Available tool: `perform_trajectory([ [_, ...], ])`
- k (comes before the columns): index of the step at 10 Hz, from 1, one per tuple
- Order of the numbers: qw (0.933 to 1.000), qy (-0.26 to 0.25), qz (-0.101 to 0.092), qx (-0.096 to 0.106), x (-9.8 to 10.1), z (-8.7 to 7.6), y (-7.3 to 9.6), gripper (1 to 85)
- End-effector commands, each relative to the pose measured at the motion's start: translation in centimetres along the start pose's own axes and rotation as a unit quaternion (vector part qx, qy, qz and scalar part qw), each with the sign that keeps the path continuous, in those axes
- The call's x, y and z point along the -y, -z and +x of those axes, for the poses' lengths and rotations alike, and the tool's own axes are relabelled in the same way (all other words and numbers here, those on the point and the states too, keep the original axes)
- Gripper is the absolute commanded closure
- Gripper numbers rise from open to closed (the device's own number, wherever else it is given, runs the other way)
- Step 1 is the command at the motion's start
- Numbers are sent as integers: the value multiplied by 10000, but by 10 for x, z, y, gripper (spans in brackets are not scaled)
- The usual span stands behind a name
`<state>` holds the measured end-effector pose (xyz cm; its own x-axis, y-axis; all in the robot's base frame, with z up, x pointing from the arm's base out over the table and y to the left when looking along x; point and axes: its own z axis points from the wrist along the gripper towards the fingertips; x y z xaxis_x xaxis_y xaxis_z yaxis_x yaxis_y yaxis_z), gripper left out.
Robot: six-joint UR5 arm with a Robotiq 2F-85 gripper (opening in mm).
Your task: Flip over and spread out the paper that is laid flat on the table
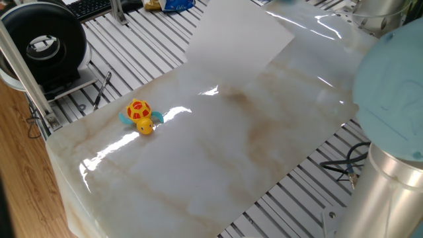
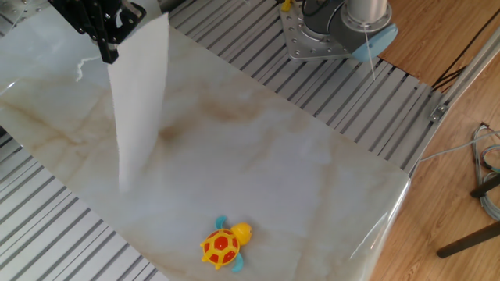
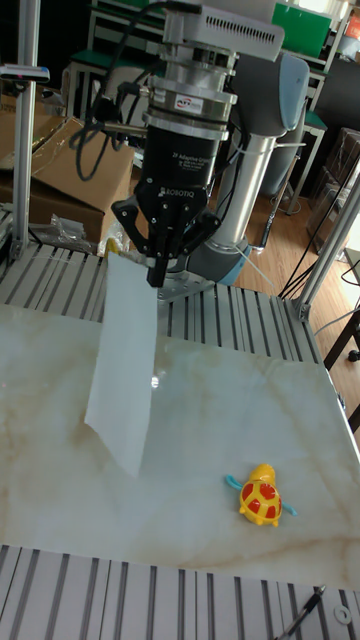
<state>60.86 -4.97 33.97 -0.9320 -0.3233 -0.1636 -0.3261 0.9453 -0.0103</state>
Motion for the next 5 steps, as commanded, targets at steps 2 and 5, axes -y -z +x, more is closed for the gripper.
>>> perform_trajectory([
  [2,10000,-16,-47,12,13,2,6,843],
  [5,10000,5,-84,-48,19,8,12,843],
])
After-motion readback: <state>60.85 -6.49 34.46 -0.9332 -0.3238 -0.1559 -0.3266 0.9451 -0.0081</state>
